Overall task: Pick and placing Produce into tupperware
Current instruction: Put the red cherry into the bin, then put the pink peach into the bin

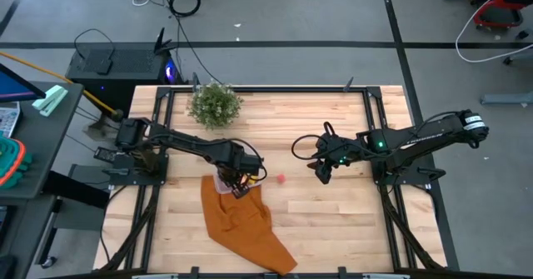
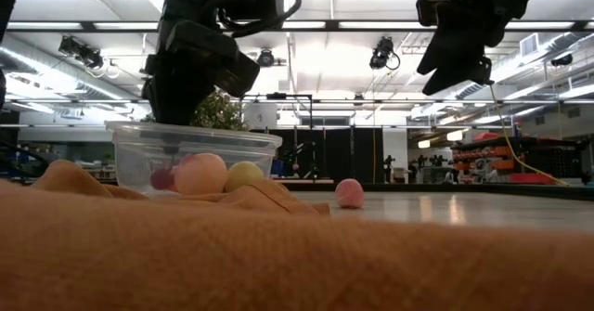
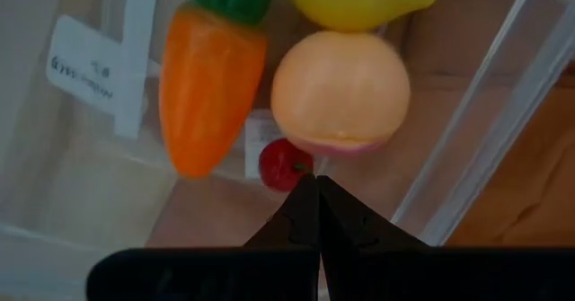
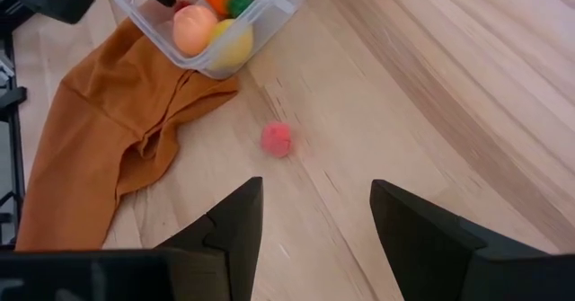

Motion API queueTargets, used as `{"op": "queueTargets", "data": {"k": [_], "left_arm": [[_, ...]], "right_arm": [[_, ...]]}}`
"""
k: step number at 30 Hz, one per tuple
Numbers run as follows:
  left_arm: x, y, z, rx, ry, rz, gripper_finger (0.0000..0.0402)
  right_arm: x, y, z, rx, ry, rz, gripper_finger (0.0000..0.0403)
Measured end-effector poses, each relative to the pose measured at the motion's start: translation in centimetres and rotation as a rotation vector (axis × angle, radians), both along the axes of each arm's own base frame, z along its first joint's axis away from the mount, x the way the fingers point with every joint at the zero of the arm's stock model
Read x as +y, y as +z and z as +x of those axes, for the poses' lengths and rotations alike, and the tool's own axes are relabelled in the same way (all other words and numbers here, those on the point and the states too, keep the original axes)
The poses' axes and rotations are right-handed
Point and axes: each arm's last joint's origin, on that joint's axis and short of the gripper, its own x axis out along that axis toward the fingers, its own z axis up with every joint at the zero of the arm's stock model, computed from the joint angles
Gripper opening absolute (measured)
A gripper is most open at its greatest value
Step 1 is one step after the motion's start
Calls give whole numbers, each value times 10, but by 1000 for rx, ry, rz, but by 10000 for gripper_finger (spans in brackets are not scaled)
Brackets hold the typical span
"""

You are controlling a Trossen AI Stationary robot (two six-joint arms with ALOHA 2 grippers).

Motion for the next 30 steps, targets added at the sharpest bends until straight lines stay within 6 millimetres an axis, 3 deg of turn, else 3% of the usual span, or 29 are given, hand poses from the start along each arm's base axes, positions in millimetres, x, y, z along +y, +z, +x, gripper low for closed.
{"op": "queueTargets", "data": {"k": [19, 30], "left_arm": [[0, 1, 0, -10, 3, 9, 87], [15, 55, -16, -226, 75, 33, 104]], "right_arm": [[0, 0, 0, -3, 2, -2, 173], [0, 0, 0, 2, 5, -5, 173]]}}
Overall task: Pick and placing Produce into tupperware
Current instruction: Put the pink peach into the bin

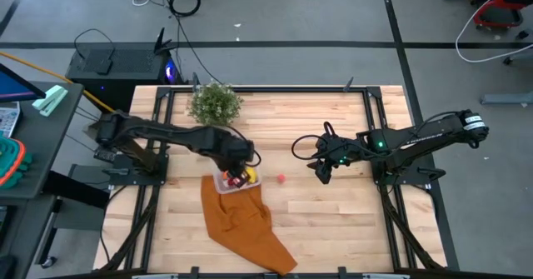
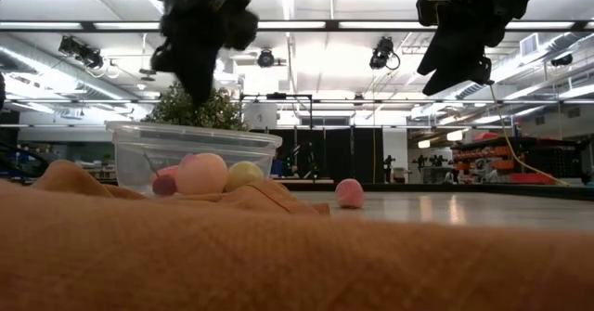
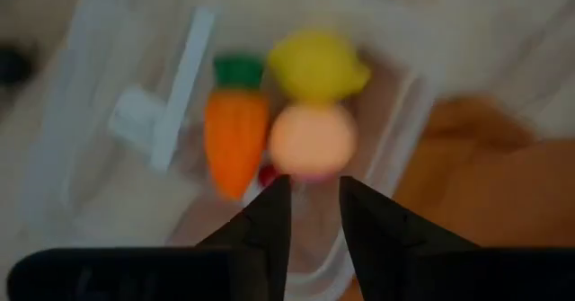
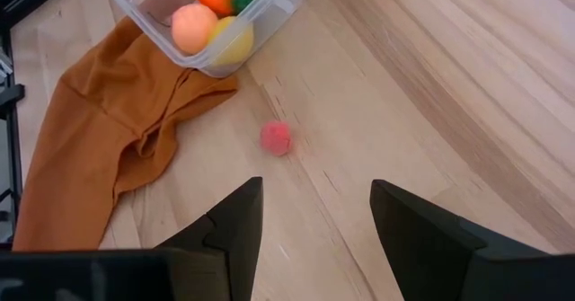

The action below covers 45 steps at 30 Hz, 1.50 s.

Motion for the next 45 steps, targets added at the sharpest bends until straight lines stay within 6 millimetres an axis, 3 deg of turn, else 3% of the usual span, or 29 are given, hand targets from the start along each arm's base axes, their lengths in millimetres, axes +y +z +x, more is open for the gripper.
{"op": "queueTargets", "data": {"k": [7, 13, 22, 31, 36, 45], "left_arm": [[1, 24, 24, -371, -4, -16, 81], [-6, 27, 49, -583, -103, 16, 48], [-1, -5, 76, -602, -171, 23, 17], [9, -43, 93, -504, -311, 107, 26], [12, -33, 117, -544, -399, 174, 23], [22, -32, 148, -347, -581, 227, 53]], "right_arm": [[-1, 3, -6, 5, -13, 19, 173], [-4, 19, -33, -34, -42, 50, 173], [-12, 45, -77, -184, -123, 73, 173], [-13, 47, -84, -194, -140, 75, 173], [-13, 45, -82, -181, -141, 73, 173], [-13, 44, -81, -169, -141, 71, 173]]}}
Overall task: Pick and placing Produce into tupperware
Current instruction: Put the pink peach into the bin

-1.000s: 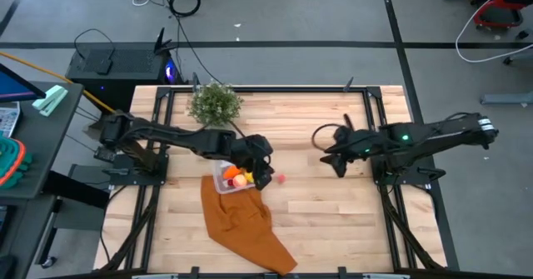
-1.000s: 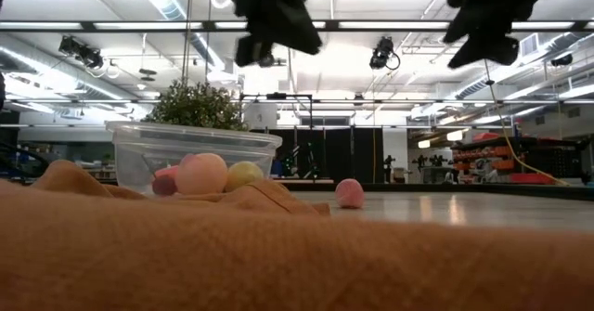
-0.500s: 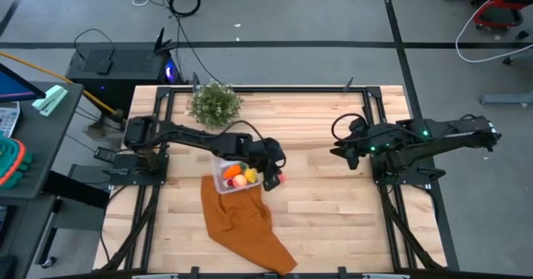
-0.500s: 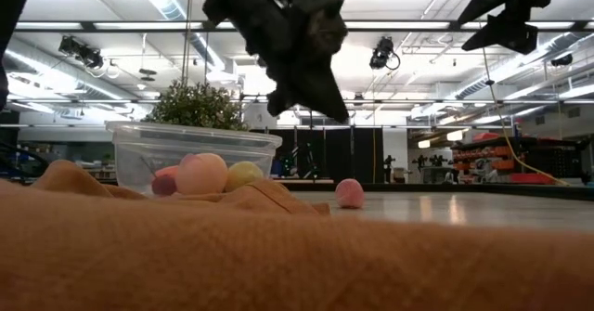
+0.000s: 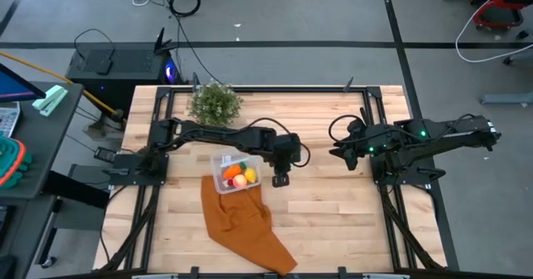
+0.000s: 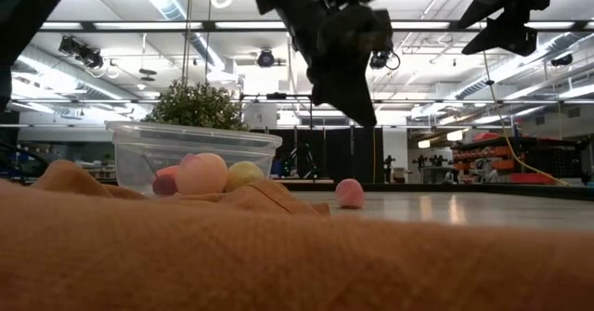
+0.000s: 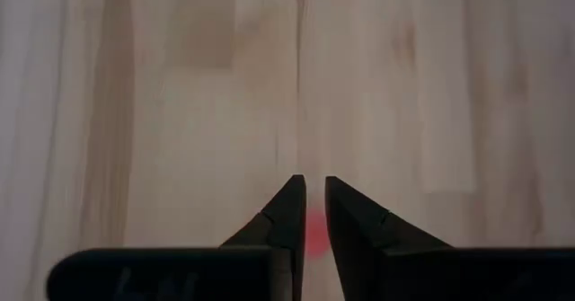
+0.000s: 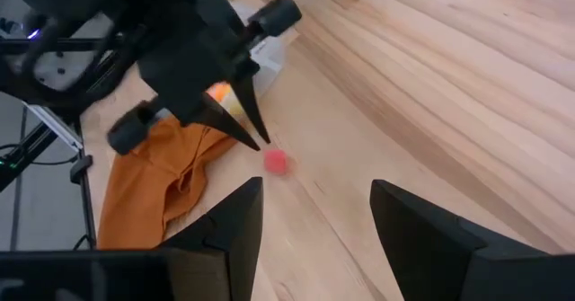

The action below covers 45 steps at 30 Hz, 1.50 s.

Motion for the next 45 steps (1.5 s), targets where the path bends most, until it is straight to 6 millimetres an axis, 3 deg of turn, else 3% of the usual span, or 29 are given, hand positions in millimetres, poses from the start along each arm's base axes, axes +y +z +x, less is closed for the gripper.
{"op": "queueTargets", "data": {"k": [6, 17, 21, 26, 37, 45], "left_arm": [[3, -13, 3, 95, -35, 22, 103], [1, -17, 2, 131, -4, -31, 255], [-1, -30, 0, 207, 11, -49, 294], [-8, -44, -1, 267, -8, -44, 298], [-12, -46, 4, 224, -47, -10, 291], [-16, -63, 6, 262, -55, -9, 291]], "right_arm": [[0, 0, 0, 2, -1, 0, 173], [0, 0, 0, 1, 1, -1, 173], [0, 0, 0, -1, 1, -1, 173], [0, 0, 0, 0, 2, -3, 173], [0, -1, 3, 3, 2, -5, 173], [0, -1, 3, 6, 2, -5, 173]]}}
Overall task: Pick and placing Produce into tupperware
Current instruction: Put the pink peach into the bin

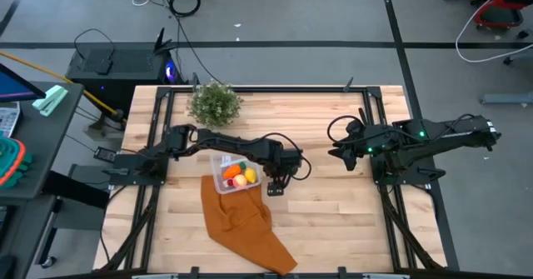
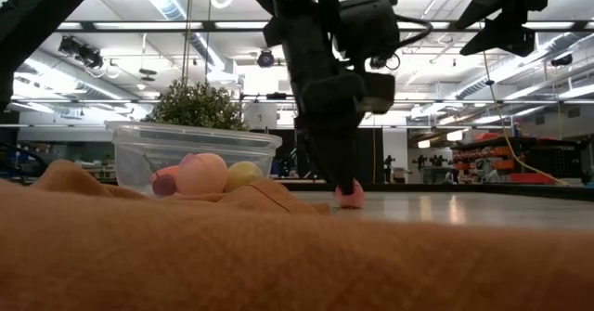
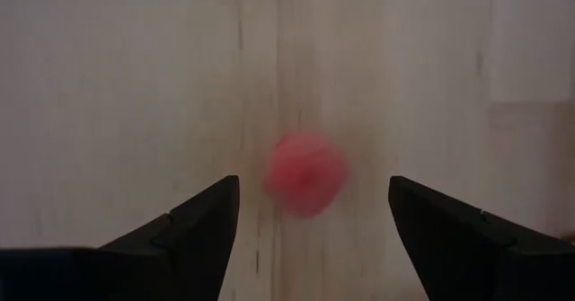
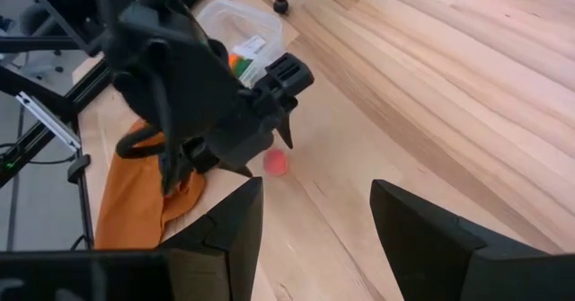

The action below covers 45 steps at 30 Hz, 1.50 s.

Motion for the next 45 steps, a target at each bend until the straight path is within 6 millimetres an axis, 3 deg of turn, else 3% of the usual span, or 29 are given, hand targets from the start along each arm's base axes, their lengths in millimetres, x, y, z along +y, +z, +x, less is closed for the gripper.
{"op": "queueTargets", "data": {"k": [15, 34, 39, 45], "left_arm": [[-2, 2, 4, -42, -2, 16, 286], [-4, 2, 4, -43, -10, 15, 128], [-6, 2, 3, -44, -14, 16, 113], [-7, 5, 0, -12, 6, 10, 123]], "right_arm": [[0, 0, 0, 1, 0, 0, 173], [0, 0, 0, 1, 0, 0, 173], [0, 0, 0, 1, -1, 1, 173], [0, 0, 0, 1, -2, 2, 173]]}}
